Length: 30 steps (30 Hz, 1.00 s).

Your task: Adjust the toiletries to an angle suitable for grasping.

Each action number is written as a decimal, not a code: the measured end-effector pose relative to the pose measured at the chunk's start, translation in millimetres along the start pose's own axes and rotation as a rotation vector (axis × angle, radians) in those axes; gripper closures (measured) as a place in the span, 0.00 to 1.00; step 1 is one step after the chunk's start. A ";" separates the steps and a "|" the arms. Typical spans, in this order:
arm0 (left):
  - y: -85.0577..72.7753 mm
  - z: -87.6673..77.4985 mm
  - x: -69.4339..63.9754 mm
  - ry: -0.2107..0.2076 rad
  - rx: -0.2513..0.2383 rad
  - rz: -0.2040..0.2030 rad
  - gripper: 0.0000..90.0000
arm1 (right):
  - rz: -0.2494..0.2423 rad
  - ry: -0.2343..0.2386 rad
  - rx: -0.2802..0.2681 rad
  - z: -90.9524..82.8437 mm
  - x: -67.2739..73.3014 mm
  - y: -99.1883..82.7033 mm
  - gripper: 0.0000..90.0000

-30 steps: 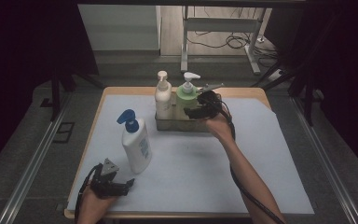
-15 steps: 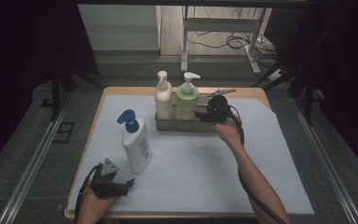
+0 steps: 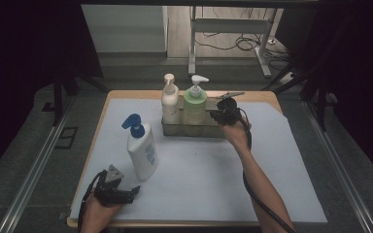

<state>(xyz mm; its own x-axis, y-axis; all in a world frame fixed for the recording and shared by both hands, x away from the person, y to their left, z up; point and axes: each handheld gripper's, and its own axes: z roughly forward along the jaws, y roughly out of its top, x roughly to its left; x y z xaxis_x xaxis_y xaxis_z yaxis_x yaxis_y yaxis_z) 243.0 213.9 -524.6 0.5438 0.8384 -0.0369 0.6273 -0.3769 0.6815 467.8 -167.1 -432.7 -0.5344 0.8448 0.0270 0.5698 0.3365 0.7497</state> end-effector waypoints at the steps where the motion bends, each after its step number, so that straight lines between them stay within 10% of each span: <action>1: 0.0 0.0 0.0 0.000 0.000 0.000 0.12 | 0.003 0.000 0.002 2.1 -0.8 0.2 0.96; 30: 0.0 0.0 0.1 -0.001 0.000 -0.001 0.12 | 0.043 0.049 0.052 34.6 9.4 1.7 0.99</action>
<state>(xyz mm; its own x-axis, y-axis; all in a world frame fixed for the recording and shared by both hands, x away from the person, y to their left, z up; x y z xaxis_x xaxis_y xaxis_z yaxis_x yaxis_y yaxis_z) 243.1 213.9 -524.6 0.5435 0.8385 -0.0385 0.6282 -0.3759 0.6812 485.3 -144.2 -454.1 -0.5380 0.8379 0.0921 0.6240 0.3225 0.7118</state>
